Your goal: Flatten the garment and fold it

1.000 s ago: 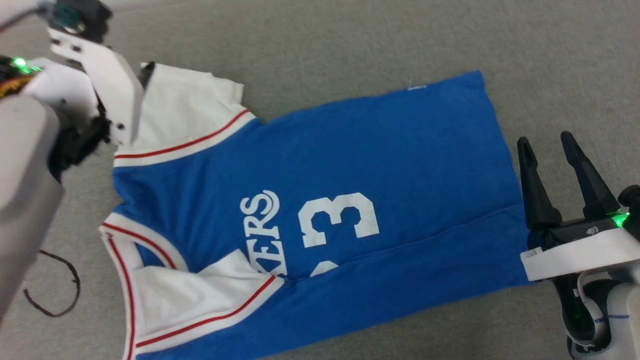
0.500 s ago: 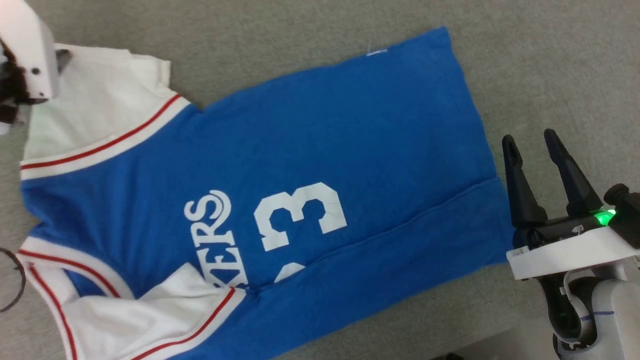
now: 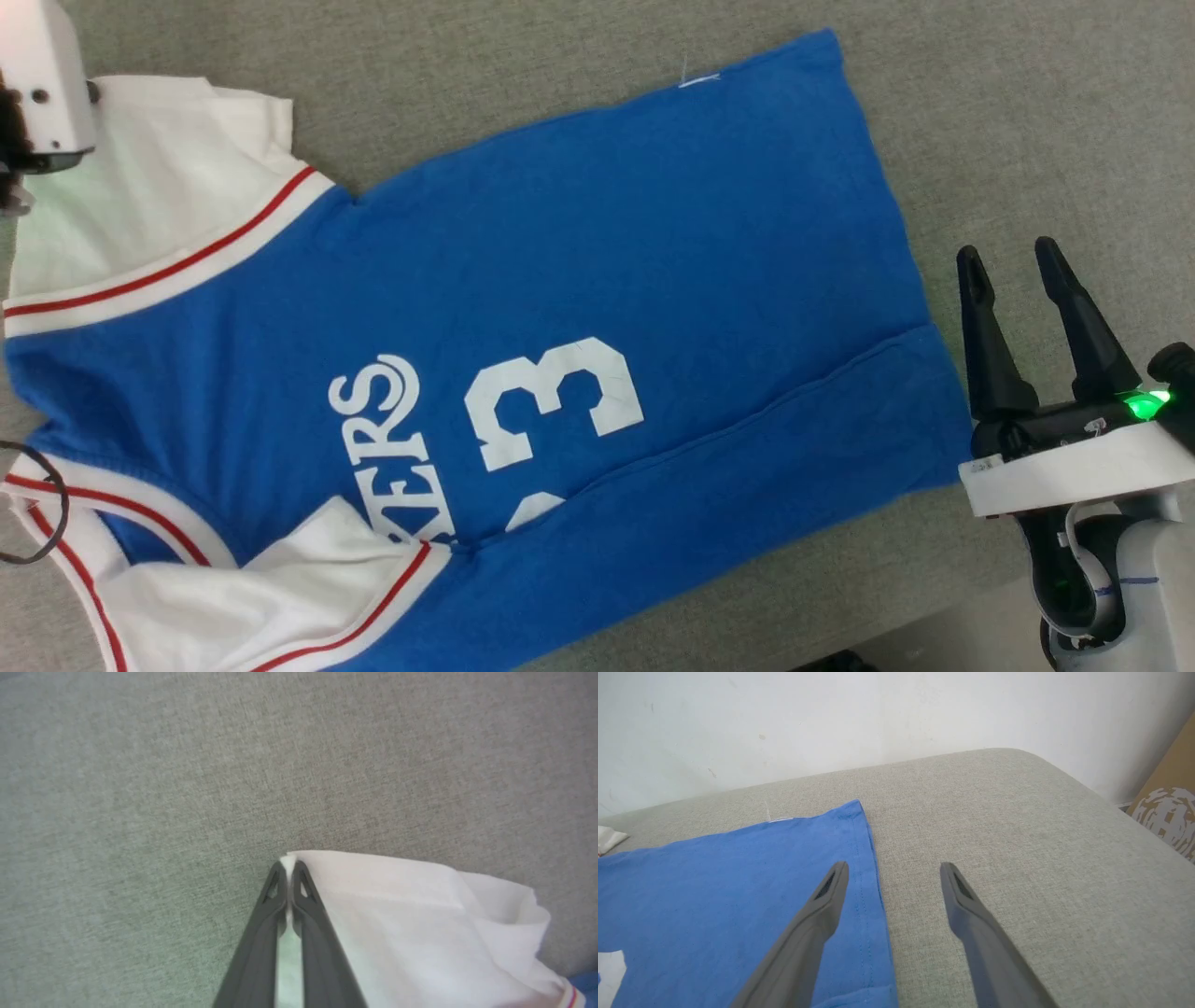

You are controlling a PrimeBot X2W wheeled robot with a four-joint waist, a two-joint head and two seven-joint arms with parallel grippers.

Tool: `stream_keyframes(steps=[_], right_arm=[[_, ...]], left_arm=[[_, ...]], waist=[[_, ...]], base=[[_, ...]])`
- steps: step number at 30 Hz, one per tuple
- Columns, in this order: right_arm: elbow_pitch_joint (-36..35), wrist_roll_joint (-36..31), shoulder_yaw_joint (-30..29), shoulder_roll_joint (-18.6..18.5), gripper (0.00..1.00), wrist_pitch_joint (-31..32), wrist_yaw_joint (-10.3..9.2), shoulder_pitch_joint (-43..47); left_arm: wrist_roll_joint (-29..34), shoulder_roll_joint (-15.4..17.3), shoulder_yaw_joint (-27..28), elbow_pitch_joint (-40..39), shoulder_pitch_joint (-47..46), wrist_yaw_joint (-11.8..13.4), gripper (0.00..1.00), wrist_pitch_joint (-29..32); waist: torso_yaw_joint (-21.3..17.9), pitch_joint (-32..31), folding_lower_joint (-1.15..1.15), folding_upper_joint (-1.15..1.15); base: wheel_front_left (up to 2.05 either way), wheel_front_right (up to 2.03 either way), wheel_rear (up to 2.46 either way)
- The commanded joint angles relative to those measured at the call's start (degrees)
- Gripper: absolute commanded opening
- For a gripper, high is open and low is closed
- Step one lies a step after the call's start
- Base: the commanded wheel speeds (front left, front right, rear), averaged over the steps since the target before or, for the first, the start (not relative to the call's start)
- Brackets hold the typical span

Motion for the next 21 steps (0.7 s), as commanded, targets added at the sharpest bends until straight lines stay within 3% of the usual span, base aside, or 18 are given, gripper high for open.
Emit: stream_keyframes(steps=[1, 5, 10, 15, 21], right_arm=[[0.1, -0.2, 0.0, -0.2, 1.0, -0.1, -0.04, -1.1], [0.2, -0.5, -0.1, -0.8, 1.0, 0.7, -0.04, -1.0], [0.0, -1.3, -0.1, -4.7, 1.0, 4.7, -0.04, -1.3], [1.0, 0.7, 0.0, -10.6, 1.0, 14.8, -0.04, -3.2], [3.2, 3.7, 5.0, -19.3, 1.0, 26.7, -0.04, -10.9]], left_arm=[[0.0, -0.9, -1.4, 0.6, 3.7, 0.0, 0.0, 0.3], [1.5, -1.2, -1.1, -1.1, 4.3, -0.9, 0.0, -6.2], [3.0, -2.8, -1.3, -1.8, 5.9, -2.8, 0.0, -15.2], [3.2, -5.1, -2.8, -5.0, 8.7, -5.9, 0.0, -20.4], [5.9, -4.9, -4.5, -12.7, 12.1, -6.0, 0.0, -25.3]], waist=[[0.4, -0.6, 0.0, 0.0], [1.7, -2.5, 0.0, 0.0], [4.5, -6.3, 0.0, 0.0], [8.7, -9.6, 0.0, 0.0], [12.6, -10.9, 0.0, 0.0]], base=[[0.0, 0.0, 0.0], [0.0, 0.0, 0.0], [0.0, 0.0, 0.0], [0.0, 0.0, 0.0], [0.0, 0.0, 0.0]])
